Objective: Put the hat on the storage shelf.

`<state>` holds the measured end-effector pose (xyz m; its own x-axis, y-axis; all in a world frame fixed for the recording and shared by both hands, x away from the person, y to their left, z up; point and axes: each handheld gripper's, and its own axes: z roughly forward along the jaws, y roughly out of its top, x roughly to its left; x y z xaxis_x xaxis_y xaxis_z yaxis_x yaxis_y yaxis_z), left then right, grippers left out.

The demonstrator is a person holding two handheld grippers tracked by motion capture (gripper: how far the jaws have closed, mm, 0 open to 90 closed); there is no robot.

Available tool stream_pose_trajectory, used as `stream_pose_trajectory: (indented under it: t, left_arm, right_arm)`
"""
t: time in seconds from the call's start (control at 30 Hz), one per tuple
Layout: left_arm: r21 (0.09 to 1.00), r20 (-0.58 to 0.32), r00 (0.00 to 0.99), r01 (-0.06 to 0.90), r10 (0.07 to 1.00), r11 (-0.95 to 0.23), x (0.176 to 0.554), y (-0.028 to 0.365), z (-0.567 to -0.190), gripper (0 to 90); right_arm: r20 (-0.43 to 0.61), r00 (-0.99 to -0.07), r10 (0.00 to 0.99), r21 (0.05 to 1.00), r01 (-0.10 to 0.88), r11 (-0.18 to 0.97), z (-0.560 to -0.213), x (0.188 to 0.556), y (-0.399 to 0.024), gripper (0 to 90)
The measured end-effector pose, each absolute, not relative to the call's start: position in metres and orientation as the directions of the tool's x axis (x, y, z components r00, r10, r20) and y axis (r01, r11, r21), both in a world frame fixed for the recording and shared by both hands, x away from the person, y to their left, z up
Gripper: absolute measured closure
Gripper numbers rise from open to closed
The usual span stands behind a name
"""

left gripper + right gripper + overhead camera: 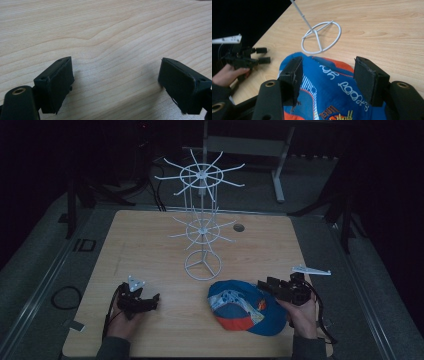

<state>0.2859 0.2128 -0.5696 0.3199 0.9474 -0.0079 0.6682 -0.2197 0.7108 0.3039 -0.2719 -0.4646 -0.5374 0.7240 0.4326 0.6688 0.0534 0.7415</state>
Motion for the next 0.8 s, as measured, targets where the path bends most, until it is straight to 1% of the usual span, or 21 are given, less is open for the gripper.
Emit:
stream_pose_trajectory:
  t: [0.07,0.1,0.17,0.2,0.27,0.3,0.4,0.43,0.5,0.53,0.57,0.6,0.63,0.67,0.7,0.73,0.77,0.8]
  left_arm:
    - [0.711,-0.008,0.32,0.668,0.947,-0.22,0.286,0.213,-0.57,13.3]
    - [0.711,-0.008,0.321,0.668,0.947,-0.22,0.286,0.213,-0.57,13.3]
    - [0.711,-0.008,0.321,0.668,0.947,-0.22,0.286,0.213,-0.57,13.3]
    - [0.711,-0.008,0.321,0.668,0.947,-0.22,0.286,0.213,-0.57,13.3]
    - [0.711,-0.008,0.321,0.668,0.947,-0.22,0.286,0.213,-0.57,13.3]
    - [0.711,-0.008,0.321,0.668,0.947,-0.22,0.286,0.213,-0.57,13.3]
    - [0.711,-0.008,0.321,0.668,0.947,-0.22,0.286,0.213,-0.57,13.3]
    - [0.711,-0.008,0.321,0.668,0.947,-0.221,0.286,0.213,-0.57,13.3]
    - [0.711,-0.008,0.321,0.668,0.947,-0.22,0.286,0.213,-0.57,13.3]
    - [0.711,-0.008,0.32,0.668,0.947,-0.22,0.286,0.213,-0.57,13.3]
    - [0.711,-0.008,0.32,0.668,0.947,-0.22,0.286,0.213,-0.57,13.3]
    - [0.711,-0.008,0.32,0.668,0.947,-0.22,0.286,0.213,-0.57,13.3]
    - [0.712,-0.009,0.32,0.667,0.948,-0.218,0.286,0.213,-0.57,13.3]
    - [0.712,-0.009,0.32,0.667,0.948,-0.218,0.286,0.213,-0.57,13.3]
    - [0.712,-0.009,0.32,0.667,0.948,-0.218,0.286,0.213,-0.57,13.3]
    - [0.712,-0.01,0.319,0.668,0.948,-0.218,0.286,0.213,-0.57,13.3]
    - [0.711,-0.009,0.319,0.669,0.948,-0.218,0.286,0.213,-0.57,13.3]
    - [0.712,-0.01,0.319,0.668,0.948,-0.217,0.286,0.213,-0.57,13.3]
  right_arm:
    - [0.426,-0.542,0.724,0.742,0.667,0.062,-0.464,0.303,-0.272,38.2]
    - [0.432,-0.55,0.714,0.736,0.673,0.073,-0.463,0.303,-0.271,36.4]
    - [0.433,-0.551,0.713,0.728,0.681,0.083,-0.463,0.303,-0.271,36.4]
    - [0.425,-0.548,0.721,0.723,0.685,0.095,-0.463,0.304,-0.271,32.0]
    - [0.434,-0.548,0.715,0.725,0.684,0.084,-0.463,0.305,-0.271,28.8]
    - [0.435,-0.562,0.703,0.731,0.676,0.089,-0.461,0.305,-0.27,24.7]
    - [0.42,-0.595,0.685,0.751,0.652,0.107,-0.456,0.306,-0.267,24.1]
    - [0.38,-0.613,0.693,0.755,0.639,0.151,-0.451,0.307,-0.263,25.2]
    - [0.37,-0.613,0.698,0.755,0.636,0.158,-0.45,0.308,-0.262,26.5]
    - [0.359,-0.618,0.699,0.756,0.632,0.17,-0.448,0.309,-0.261,28.2]
    - [0.339,-0.632,0.697,0.757,0.623,0.197,-0.446,0.311,-0.259,32.6]
    - [0.339,-0.632,0.697,0.757,0.623,0.197,-0.446,0.311,-0.259,32.6]
    - [0.291,-0.666,0.687,0.77,0.589,0.245,-0.442,0.312,-0.257,41.0]
    - [0.291,-0.666,0.687,0.77,0.589,0.245,-0.442,0.312,-0.257,41.0]
    - [0.253,-0.691,0.677,0.765,0.571,0.297,-0.437,0.313,-0.254,44.0]
    - [0.253,-0.691,0.677,0.765,0.571,0.297,-0.437,0.313,-0.254,44.0]
    - [0.22,-0.706,0.673,0.757,0.559,0.338,-0.434,0.315,-0.25,45.0]
    - [0.22,-0.706,0.673,0.757,0.559,0.338,-0.434,0.315,-0.25,45.0]
